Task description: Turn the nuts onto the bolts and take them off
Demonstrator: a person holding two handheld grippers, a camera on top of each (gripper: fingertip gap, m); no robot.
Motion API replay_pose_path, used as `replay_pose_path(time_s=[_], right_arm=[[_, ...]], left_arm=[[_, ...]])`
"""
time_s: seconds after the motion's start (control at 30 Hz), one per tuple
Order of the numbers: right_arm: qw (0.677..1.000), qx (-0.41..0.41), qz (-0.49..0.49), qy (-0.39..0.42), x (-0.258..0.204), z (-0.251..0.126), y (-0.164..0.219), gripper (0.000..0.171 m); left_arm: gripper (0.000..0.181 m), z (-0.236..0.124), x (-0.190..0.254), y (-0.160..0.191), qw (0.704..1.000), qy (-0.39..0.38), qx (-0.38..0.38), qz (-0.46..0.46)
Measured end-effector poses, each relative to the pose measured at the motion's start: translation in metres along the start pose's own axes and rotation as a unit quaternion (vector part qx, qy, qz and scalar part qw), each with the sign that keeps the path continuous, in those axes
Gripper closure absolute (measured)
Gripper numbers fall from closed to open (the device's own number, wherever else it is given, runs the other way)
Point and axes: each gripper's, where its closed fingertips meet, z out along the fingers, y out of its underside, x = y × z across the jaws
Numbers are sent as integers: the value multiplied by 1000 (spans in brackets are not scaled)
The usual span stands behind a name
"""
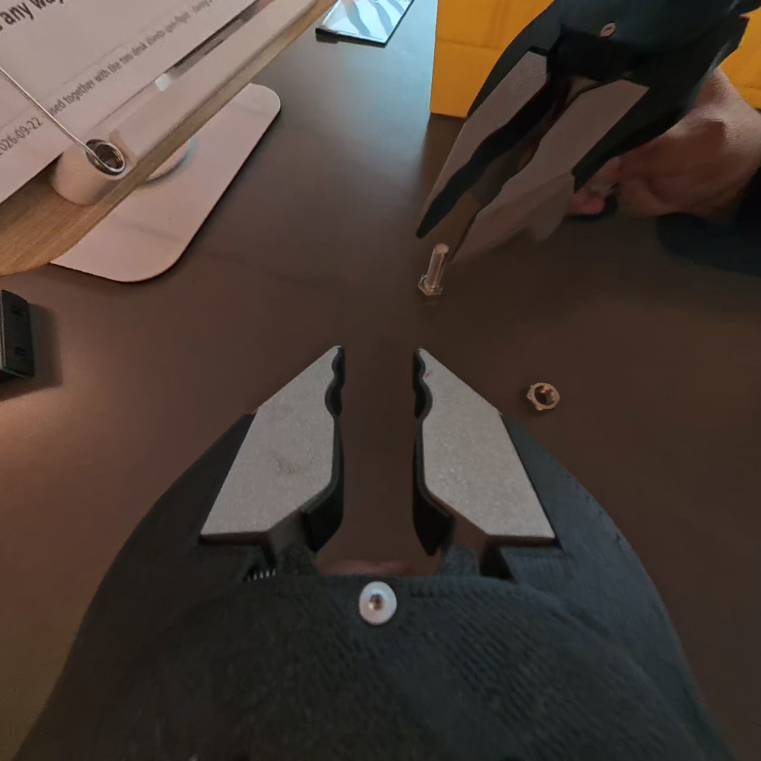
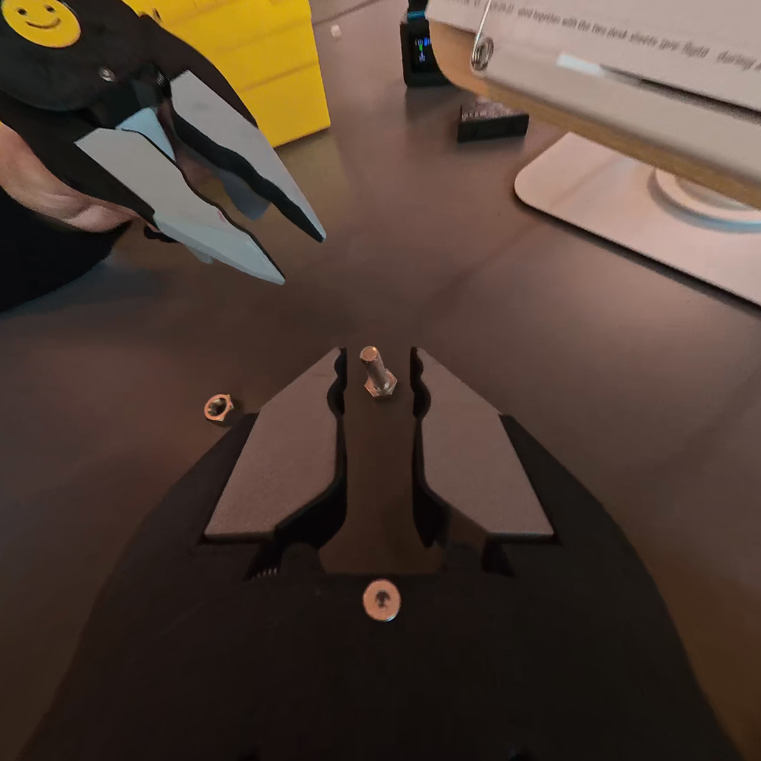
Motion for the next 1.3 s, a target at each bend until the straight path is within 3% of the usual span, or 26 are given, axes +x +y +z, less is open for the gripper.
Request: replay_pose_path(time_s=[0.1,0.17,0.37,0.43,0.53,0.67,0.8,1.0,1.2,1.3], right_arm=[[998,-55,2,-18,-4,11,13,151],[998,-65,-4,-16,-3,15,13,165],[998,-10,-5,-64,-15,30,-26,166],[997,20,-3,-81,-17,34,-45,166],[989,59,-1,-134,-31,32,-64,166],[985,67,-3,-160,-44,27,-61,166],[983,60,6,-173,-49,26,-52,166],[984,63,1,-169,-52,28,-50,165],[982,69,-9,-178,-61,27,-52,166],[980,74,-11,-183,-63,26,-53,166]], left_arm=[[150,1,-3,3,1000,15,2,-22],[152,-2,-7,1,998,25,15,-47],[165,-5,-14,-5,997,32,50,-40],[154,-2,-10,-3,997,50,46,-48],[153,2,-3,-2,994,77,44,-60],[162,-2,5,-13,990,96,81,-58],[165,3,18,-11,988,123,70,-53],[159,3,30,-13,988,132,75,-17],[153,-2,34,-21,980,164,101,-45],[164,-5,30,-22,980,159,107,-47]])
